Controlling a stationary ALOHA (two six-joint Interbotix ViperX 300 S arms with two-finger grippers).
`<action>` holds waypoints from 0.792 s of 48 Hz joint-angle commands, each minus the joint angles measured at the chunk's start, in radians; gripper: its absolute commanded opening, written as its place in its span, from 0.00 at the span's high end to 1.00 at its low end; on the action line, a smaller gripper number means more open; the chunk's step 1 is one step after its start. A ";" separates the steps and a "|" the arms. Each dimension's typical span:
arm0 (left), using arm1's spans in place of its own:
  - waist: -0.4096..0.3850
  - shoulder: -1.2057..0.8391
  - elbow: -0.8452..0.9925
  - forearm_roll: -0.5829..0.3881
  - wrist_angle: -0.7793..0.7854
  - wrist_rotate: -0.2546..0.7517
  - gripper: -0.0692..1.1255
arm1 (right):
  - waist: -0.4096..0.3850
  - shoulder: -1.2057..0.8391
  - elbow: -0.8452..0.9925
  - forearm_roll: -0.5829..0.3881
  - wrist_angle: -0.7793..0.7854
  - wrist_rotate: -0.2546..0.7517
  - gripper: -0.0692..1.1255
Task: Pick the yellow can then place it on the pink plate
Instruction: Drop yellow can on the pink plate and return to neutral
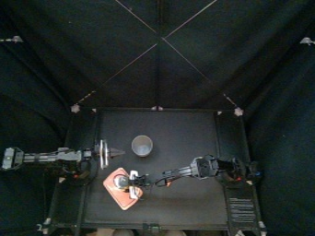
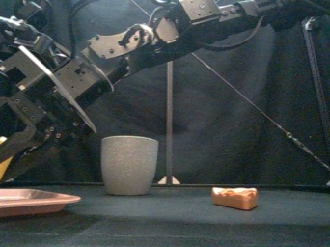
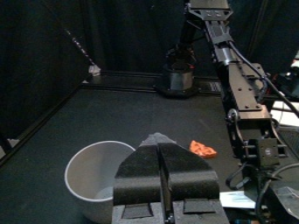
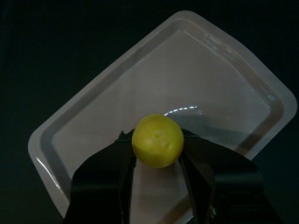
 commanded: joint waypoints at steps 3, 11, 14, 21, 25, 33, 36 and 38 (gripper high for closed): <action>0.002 0.006 -0.012 0.006 -0.003 0.002 0.96 | -0.006 -0.015 -0.071 -0.003 0.049 -0.002 0.25; 0.002 0.006 -0.012 0.005 -0.003 0.000 0.96 | -0.008 -0.028 -0.069 -0.021 0.044 -0.002 0.12; 0.003 0.006 -0.012 0.005 -0.003 0.000 0.96 | -0.012 -0.044 -0.054 -0.040 0.040 -0.002 0.12; 0.002 0.006 -0.012 0.003 -0.003 -0.002 0.96 | -0.023 -0.121 0.040 -0.060 -0.044 -0.002 0.12; 0.002 0.006 -0.012 0.002 -0.002 -0.002 0.96 | -0.031 -0.175 0.124 -0.055 -0.123 0.000 0.12; 0.002 0.006 -0.009 0.002 -0.002 -0.002 0.96 | -0.057 -0.308 0.342 -0.031 -0.322 0.000 0.12; 0.002 0.006 -0.006 0.002 -0.002 -0.003 0.96 | -0.067 -0.360 0.425 -0.025 -0.396 0.000 0.12; 0.000 0.006 -0.003 0.002 -0.002 -0.003 0.96 | -0.077 -0.397 0.483 -0.021 -0.451 0.000 0.12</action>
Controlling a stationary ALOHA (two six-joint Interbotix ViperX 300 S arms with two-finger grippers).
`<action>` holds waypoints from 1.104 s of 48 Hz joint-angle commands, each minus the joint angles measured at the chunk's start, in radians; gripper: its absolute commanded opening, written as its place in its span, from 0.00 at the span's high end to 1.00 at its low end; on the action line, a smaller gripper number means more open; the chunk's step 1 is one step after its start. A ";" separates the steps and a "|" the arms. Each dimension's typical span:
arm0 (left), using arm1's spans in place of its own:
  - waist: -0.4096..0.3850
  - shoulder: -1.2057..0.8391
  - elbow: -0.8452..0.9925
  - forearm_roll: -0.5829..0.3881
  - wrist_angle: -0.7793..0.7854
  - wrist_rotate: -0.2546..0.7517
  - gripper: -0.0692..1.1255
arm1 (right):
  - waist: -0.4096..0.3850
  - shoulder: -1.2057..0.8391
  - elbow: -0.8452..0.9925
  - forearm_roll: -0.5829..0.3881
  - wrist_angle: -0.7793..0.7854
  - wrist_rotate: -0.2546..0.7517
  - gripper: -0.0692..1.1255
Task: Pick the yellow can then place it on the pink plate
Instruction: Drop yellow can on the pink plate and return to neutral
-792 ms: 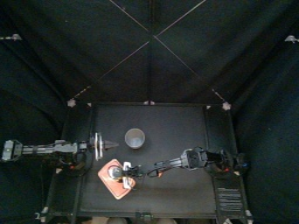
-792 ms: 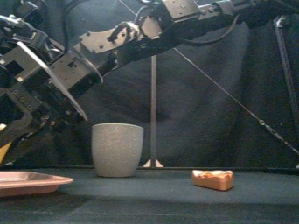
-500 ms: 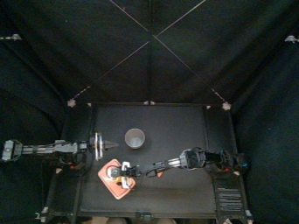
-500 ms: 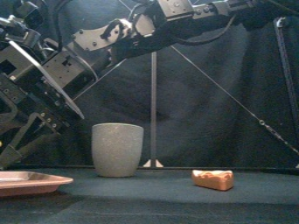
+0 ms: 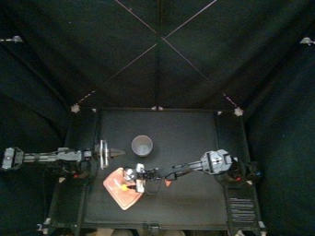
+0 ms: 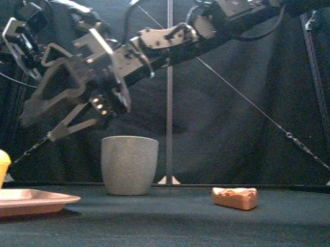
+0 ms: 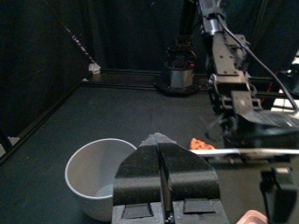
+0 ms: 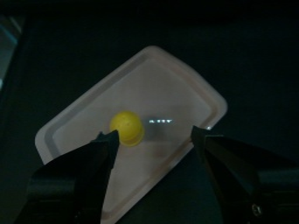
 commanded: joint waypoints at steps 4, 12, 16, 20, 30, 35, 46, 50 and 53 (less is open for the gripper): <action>-0.002 0.006 -0.006 0.000 -0.005 -0.002 0.96 | -0.041 -0.199 0.215 0.020 -0.225 -0.002 0.12; -0.002 0.006 -0.006 0.000 -0.005 0.000 0.96 | -0.077 -0.336 0.436 0.034 -0.437 -0.002 0.12; -0.002 0.006 -0.011 0.000 -0.005 0.000 0.96 | -0.097 -0.394 0.531 0.041 -0.514 -0.006 0.12; -0.002 0.006 -0.012 0.002 -0.005 0.000 0.96 | -0.115 -0.439 0.604 0.040 -0.561 -0.009 0.12; -0.005 0.006 -0.011 0.003 -0.005 0.002 0.96 | -0.164 -0.558 0.772 0.020 -0.718 -0.017 0.12; -0.003 0.006 -0.014 0.014 -0.005 0.002 0.96 | -0.189 -0.614 0.833 0.015 -0.775 -0.015 0.12; -0.006 0.006 -0.008 0.017 -0.005 0.000 0.96 | -0.242 -0.727 0.939 0.009 -0.785 -0.017 0.12; -0.008 0.005 -0.008 0.017 -0.005 0.000 0.96 | -0.264 -0.781 0.977 0.009 -0.790 -0.017 0.12; -0.008 0.005 -0.009 0.017 -0.005 0.000 0.96 | -0.276 -0.834 1.011 0.009 -0.792 -0.017 0.12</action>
